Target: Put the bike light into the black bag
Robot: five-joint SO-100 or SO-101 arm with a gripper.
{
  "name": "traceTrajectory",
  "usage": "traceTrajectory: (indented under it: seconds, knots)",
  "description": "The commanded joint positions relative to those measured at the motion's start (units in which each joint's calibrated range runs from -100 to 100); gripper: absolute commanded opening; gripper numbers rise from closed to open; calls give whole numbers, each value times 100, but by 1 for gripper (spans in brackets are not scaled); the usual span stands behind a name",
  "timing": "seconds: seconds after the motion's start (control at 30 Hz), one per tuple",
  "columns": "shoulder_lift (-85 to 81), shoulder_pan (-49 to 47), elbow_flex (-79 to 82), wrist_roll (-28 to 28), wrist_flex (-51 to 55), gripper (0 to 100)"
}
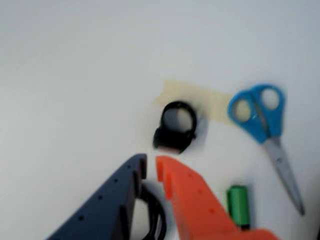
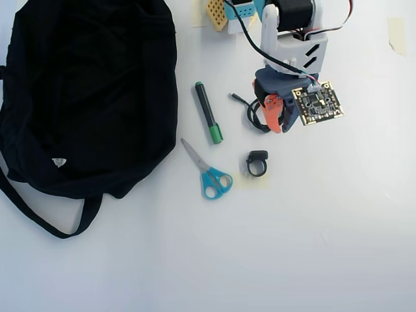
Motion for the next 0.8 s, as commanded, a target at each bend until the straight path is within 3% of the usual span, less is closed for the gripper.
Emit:
traceTrajectory:
  seconds: [0.0, 0.27, 0.77]
  knots:
    - [245, -49, -302, 78, 190, 2]
    - [801, 70, -644, 340, 190, 3]
    - [2311, 93, -2135, 251, 268, 3]
